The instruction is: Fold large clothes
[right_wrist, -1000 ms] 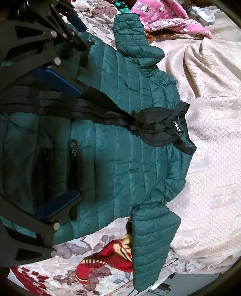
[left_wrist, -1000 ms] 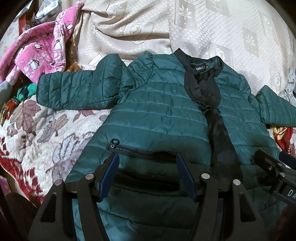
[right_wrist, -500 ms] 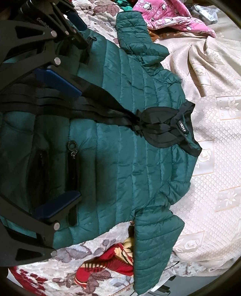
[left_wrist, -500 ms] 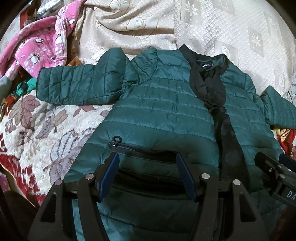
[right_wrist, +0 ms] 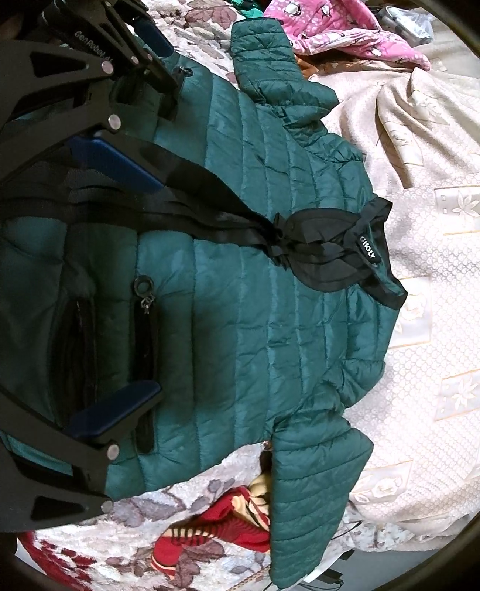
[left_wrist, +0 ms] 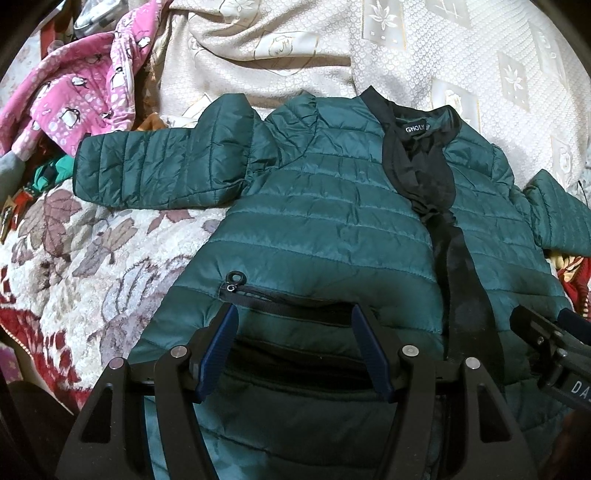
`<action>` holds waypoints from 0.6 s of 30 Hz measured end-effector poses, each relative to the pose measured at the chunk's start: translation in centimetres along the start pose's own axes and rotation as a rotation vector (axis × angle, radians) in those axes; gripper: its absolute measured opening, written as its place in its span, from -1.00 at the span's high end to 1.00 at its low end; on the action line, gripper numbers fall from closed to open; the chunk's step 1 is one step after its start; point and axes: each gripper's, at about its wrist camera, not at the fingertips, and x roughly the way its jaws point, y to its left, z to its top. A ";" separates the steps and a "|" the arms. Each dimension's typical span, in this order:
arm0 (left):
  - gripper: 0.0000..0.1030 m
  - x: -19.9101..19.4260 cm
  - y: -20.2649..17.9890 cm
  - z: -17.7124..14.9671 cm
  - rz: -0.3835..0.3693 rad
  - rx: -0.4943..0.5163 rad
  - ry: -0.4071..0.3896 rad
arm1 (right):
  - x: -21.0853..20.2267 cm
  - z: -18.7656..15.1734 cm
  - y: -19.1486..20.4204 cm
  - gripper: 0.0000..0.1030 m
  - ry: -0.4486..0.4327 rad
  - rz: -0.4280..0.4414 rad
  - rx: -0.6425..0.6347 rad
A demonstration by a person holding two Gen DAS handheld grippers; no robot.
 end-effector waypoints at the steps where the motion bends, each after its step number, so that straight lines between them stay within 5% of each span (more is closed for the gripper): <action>1: 0.26 0.0 0.0 0.0 0.003 0.001 -0.001 | 0.0 0.0 0.0 -0.99 0.002 0.000 -0.001; 18: 0.26 0.1 0.0 -0.2 0.013 0.003 0.009 | 0.1 -0.2 0.1 -0.99 0.013 -0.002 -0.014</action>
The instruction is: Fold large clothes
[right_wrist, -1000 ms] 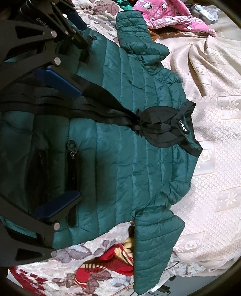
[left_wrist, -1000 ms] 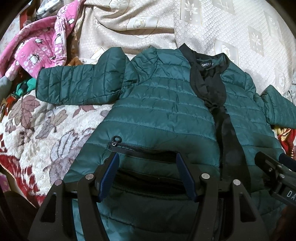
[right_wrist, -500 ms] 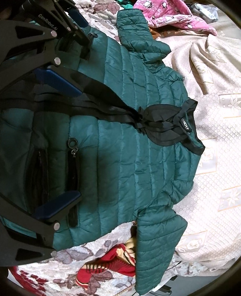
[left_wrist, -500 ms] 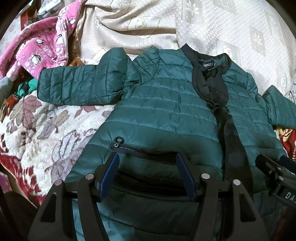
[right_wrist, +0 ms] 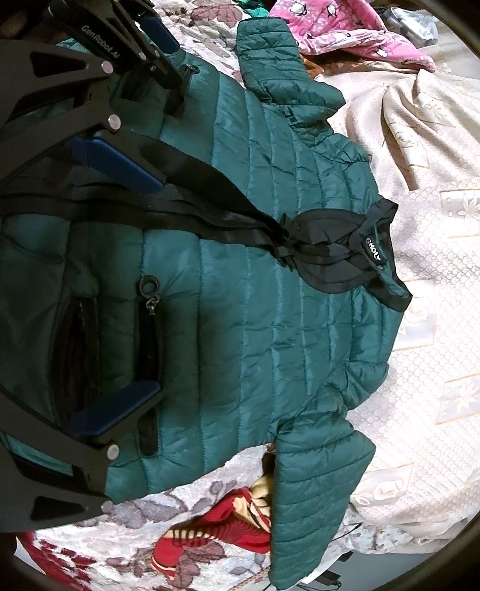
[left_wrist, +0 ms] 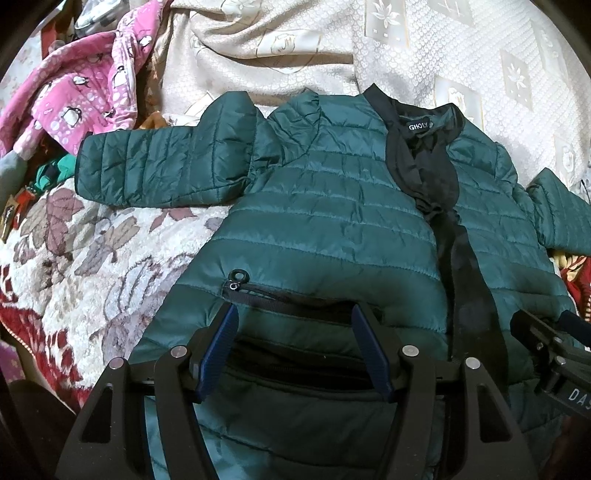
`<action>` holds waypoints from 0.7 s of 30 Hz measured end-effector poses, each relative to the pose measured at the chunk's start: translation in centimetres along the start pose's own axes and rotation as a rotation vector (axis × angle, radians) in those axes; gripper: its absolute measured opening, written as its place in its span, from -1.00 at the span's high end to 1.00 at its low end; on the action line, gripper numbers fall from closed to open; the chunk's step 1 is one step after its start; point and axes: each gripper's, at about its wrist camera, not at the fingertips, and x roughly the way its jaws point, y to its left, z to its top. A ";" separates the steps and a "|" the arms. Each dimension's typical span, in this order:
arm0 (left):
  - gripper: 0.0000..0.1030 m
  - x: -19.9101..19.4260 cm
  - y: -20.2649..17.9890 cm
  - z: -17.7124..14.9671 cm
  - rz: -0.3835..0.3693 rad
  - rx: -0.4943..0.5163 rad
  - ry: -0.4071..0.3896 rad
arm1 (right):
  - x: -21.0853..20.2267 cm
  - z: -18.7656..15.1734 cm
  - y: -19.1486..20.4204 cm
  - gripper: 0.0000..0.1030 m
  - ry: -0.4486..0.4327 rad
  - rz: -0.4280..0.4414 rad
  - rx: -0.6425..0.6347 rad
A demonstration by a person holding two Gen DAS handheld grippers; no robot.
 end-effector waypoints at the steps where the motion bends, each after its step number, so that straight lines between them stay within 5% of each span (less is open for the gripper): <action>1: 0.26 0.0 0.0 0.0 0.000 0.002 0.002 | 0.0 0.0 0.0 -0.99 -0.005 -0.005 -0.002; 21: 0.26 0.3 -0.2 2.8 -0.013 0.041 -0.009 | 0.2 2.4 0.4 -0.99 -0.015 0.012 -0.003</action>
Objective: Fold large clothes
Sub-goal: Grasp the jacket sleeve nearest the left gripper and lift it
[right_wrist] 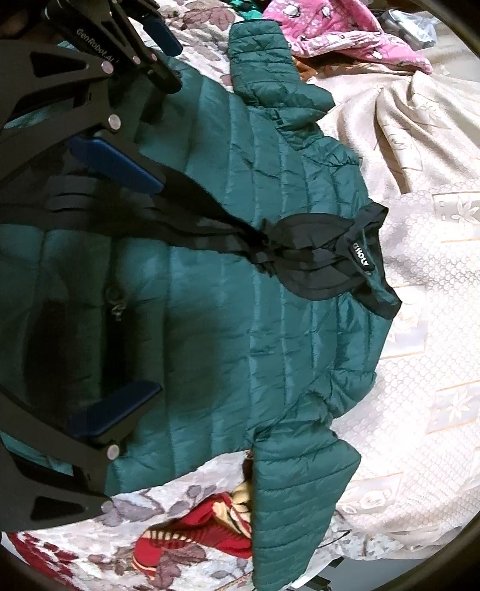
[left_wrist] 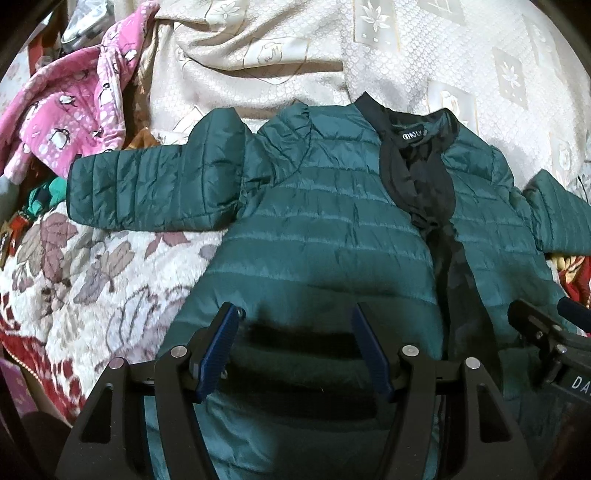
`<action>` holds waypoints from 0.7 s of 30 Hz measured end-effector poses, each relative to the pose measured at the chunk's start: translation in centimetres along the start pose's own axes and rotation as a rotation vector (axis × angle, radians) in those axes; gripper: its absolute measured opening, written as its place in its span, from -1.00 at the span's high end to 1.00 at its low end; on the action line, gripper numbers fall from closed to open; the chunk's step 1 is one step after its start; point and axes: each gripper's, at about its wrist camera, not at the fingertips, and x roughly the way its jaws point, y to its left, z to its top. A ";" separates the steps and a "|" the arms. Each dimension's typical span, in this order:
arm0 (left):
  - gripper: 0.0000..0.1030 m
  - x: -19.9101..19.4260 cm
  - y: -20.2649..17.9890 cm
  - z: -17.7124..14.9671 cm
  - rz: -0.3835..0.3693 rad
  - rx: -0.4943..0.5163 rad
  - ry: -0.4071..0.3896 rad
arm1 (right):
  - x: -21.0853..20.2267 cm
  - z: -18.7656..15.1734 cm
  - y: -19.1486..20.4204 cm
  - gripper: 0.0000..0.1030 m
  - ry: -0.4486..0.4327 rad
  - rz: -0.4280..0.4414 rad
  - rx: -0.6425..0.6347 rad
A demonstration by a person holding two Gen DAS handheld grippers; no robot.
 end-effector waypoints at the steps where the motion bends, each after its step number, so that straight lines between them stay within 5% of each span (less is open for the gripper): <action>1: 0.26 0.1 0.3 0.5 -0.001 -0.006 0.000 | 0.1 0.4 0.1 -0.99 0.000 0.006 0.002; 21: 0.26 4.3 10.7 6.6 0.159 -0.099 -0.035 | 5.2 4.9 7.2 -0.99 0.027 0.146 -0.043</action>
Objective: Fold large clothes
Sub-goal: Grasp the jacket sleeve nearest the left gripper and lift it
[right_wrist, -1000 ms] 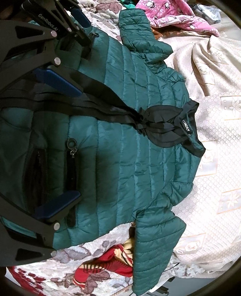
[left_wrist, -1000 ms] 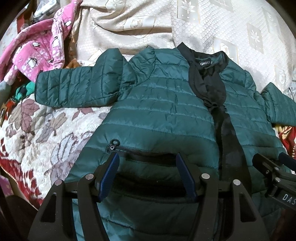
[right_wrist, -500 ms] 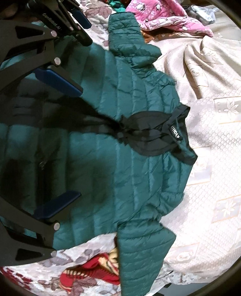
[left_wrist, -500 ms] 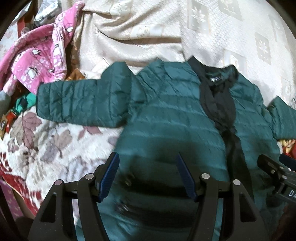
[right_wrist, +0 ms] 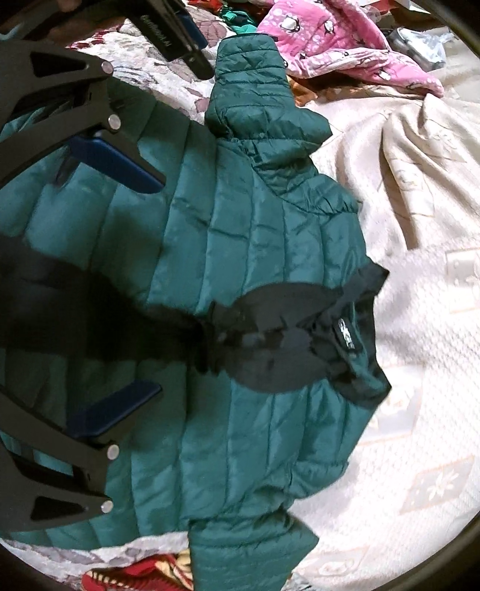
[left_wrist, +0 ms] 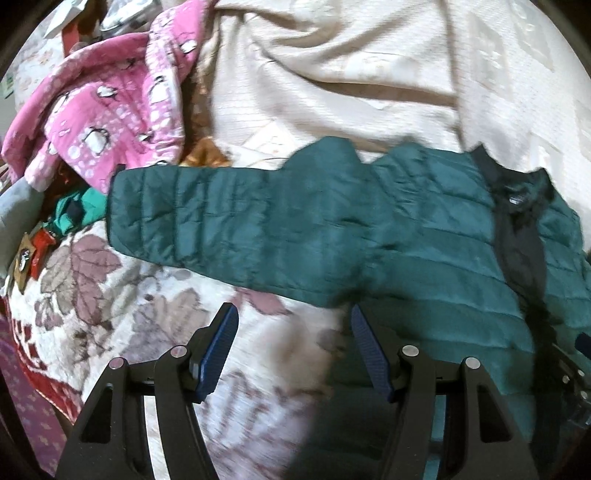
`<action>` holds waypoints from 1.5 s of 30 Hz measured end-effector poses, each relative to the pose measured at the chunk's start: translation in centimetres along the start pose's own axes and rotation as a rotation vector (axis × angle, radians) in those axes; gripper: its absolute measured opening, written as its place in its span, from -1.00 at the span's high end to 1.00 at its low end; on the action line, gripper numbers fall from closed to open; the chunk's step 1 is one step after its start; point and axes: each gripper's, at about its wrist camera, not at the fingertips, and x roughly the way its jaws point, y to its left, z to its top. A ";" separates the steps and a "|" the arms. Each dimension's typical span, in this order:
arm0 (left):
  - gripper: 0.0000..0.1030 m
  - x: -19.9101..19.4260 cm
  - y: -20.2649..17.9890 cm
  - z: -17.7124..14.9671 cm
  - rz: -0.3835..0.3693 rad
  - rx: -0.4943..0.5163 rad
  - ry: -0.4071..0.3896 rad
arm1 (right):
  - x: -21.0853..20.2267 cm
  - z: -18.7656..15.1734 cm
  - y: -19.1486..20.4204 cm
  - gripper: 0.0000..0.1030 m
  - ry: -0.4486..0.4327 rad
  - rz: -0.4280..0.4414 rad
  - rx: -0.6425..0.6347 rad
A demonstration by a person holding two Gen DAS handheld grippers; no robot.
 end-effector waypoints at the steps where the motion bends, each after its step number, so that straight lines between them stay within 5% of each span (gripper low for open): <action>1: 0.26 0.4 1.0 0.3 0.011 -0.017 0.002 | 0.4 0.1 0.4 -0.99 0.004 0.004 -0.003; 11: 0.26 3.8 10.2 2.9 0.110 -0.204 0.008 | 2.6 0.3 1.8 -1.00 0.051 0.020 -0.009; 18: 0.26 6.4 16.1 4.8 0.253 -0.281 -0.059 | 3.3 0.5 2.5 -1.00 0.067 0.018 -0.043; 22: 0.26 7.9 18.7 5.1 0.203 -0.328 -0.134 | 3.3 0.8 2.6 -1.00 0.067 0.026 -0.043; 32: 0.24 13.9 22.1 6.0 0.144 -0.377 -0.100 | 4.0 0.8 3.6 -1.00 0.087 0.045 -0.044; 37: 0.20 14.9 20.8 6.2 0.187 -0.334 -0.129 | 4.8 0.8 4.1 -1.00 0.104 0.047 -0.054; 39: 0.34 14.9 20.4 6.3 0.196 -0.315 -0.134 | 5.1 0.8 4.2 -0.99 0.108 0.042 -0.056; 42: 0.91 15.1 20.3 6.5 0.147 -0.330 -0.110 | 5.1 0.8 4.3 -1.00 0.111 0.041 -0.060; 45: 1.00 14.4 19.7 6.8 0.136 -0.338 -0.105 | 4.9 0.8 4.4 -0.99 0.110 0.045 -0.062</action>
